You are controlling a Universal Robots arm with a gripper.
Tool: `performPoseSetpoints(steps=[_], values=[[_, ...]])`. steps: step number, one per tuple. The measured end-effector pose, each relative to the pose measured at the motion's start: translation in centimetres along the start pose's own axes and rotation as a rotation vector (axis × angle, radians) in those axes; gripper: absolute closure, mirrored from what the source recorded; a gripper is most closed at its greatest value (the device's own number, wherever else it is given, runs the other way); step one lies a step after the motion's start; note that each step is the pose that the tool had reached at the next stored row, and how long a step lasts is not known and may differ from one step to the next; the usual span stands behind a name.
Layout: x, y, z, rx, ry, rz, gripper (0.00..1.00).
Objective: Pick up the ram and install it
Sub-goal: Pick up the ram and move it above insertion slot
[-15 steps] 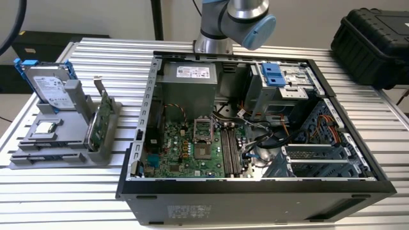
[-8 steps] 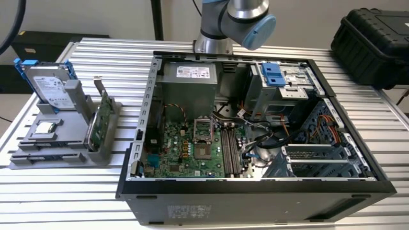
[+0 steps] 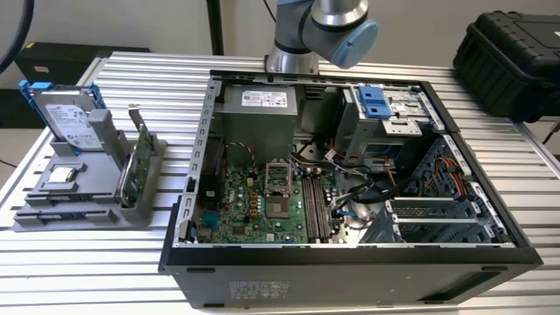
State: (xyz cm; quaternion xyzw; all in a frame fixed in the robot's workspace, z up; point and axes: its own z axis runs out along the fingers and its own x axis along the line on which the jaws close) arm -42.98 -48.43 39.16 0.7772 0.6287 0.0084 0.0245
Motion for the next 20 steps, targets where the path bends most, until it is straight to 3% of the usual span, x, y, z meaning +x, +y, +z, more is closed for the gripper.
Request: performPoseSetpoints(steps=[20], values=[[0.0,-0.01,0.01,0.0004,-0.0011,0.025,0.0]])
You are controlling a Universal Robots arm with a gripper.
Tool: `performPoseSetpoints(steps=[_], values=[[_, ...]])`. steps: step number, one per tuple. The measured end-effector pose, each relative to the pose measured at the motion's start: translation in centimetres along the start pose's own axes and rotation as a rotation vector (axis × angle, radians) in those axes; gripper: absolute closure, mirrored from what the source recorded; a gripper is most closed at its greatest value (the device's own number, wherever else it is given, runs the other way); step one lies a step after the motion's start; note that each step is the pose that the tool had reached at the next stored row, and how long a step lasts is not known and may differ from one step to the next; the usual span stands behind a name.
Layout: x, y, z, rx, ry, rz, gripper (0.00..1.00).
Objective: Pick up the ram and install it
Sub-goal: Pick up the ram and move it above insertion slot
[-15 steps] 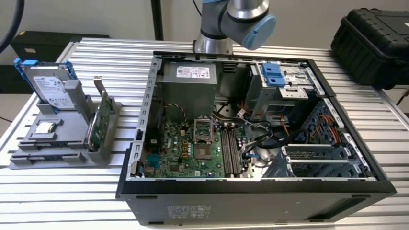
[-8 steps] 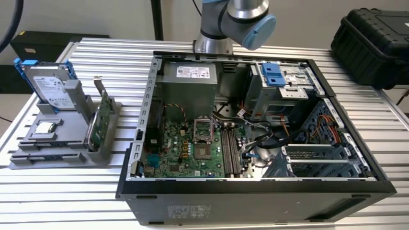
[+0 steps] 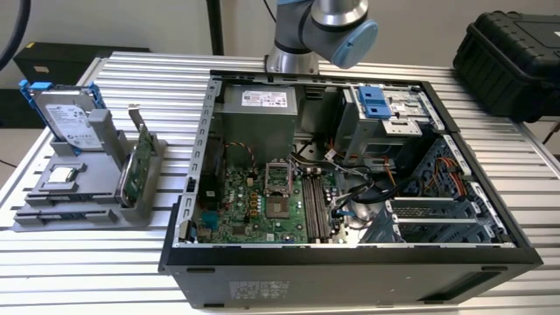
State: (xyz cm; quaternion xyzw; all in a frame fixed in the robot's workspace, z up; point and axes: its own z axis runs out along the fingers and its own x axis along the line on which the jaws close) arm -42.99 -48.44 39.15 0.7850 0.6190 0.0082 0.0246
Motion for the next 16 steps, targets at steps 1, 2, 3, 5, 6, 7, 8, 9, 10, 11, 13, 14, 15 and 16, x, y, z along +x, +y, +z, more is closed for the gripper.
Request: performPoseSetpoints(steps=[1,2,3,5,6,7,8,9,10,11,13,14,15,16], values=[[0.0,0.0,0.0,0.0,-0.0001,0.001,0.0],[0.0,0.0,0.0,0.0001,-0.0002,0.002,0.0],[0.0,0.0,0.0,0.0001,-0.0002,0.004,0.0],[0.0,-0.01,0.0,0.0001,-0.0003,0.006,0.0],[0.0,-0.01,-0.01,0.0002,-0.0004,0.008,0.0],[0.0,-0.01,0.0,0.0002,-0.0005,0.009,0.0],[0.0,-0.01,0.0,0.0002,-0.0005,0.01,0.0],[0.0,-0.01,0.0,0.0002,-0.0006,0.011,0.0],[0.0,-0.01,0.0,0.0002,-0.0007,0.013,0.0],[0.0,-0.01,-0.01,0.0003,-0.0008,0.014,0.0],[0.0,-0.01,0.0,0.0003,-0.0009,0.018,0.0],[0.0,-0.01,0.0,0.0004,-0.001,0.021,0.0],[0.0,-0.01,-0.01,0.0005,-0.0013,0.024,0.0],[0.0,-0.01,-0.01,0.0006,-0.0014,0.027,0.0]])
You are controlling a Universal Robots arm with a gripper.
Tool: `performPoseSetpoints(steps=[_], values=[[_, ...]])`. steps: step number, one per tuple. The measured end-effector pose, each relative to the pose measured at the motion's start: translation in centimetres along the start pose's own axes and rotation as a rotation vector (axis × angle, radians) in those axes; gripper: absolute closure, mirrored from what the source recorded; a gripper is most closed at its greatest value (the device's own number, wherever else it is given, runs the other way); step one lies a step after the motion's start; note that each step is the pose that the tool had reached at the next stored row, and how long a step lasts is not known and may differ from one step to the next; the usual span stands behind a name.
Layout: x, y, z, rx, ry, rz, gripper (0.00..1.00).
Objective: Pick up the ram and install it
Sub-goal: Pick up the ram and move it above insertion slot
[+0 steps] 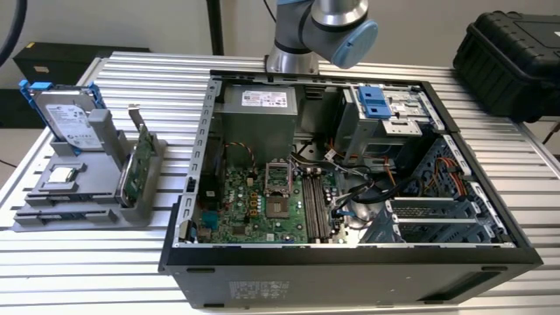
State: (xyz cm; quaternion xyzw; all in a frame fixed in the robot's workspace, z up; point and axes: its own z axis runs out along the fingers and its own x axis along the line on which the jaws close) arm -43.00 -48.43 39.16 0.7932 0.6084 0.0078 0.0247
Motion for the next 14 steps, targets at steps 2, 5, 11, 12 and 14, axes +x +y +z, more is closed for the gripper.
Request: performPoseSetpoints(steps=[2,5,11,12,14], values=[[0.0,0.0,0.0,0.0,-0.0002,0.005,0.0],[0.0,0.0,0.0,0.0002,-0.0006,0.012,0.0],[0.0,0.0,0.0,0.0004,-0.0012,0.026,0.0],[0.0,0.0,0.0,0.0004,-0.0013,0.028,0.0],[0.0,0.0,0.01,0.0005,-0.0015,0.032,0.0]])
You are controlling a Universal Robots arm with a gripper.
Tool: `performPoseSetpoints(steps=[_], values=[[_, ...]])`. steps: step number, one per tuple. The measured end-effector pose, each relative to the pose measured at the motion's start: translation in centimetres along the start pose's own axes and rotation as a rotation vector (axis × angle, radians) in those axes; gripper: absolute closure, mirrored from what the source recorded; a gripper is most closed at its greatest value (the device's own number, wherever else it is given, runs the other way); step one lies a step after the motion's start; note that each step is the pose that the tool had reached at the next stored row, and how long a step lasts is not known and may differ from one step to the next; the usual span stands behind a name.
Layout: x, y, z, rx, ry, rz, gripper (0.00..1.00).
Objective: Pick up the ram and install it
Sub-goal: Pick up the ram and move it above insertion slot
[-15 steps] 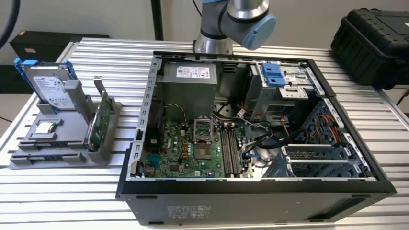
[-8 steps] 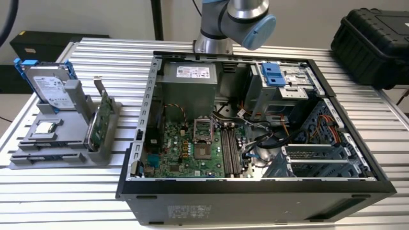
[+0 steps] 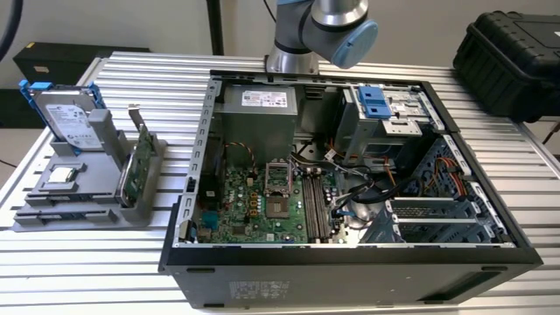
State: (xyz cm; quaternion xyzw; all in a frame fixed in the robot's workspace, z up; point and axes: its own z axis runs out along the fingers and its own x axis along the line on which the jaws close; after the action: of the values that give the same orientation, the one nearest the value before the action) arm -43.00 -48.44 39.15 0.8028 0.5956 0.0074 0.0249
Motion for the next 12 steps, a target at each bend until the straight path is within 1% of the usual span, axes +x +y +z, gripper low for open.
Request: performPoseSetpoints(steps=[9,12], values=[[0.0,0.0,0.0,0.0003,-0.0009,0.018,0.0],[0.01,-0.01,0.0,0.0002,-0.001,0.018,0.0]])
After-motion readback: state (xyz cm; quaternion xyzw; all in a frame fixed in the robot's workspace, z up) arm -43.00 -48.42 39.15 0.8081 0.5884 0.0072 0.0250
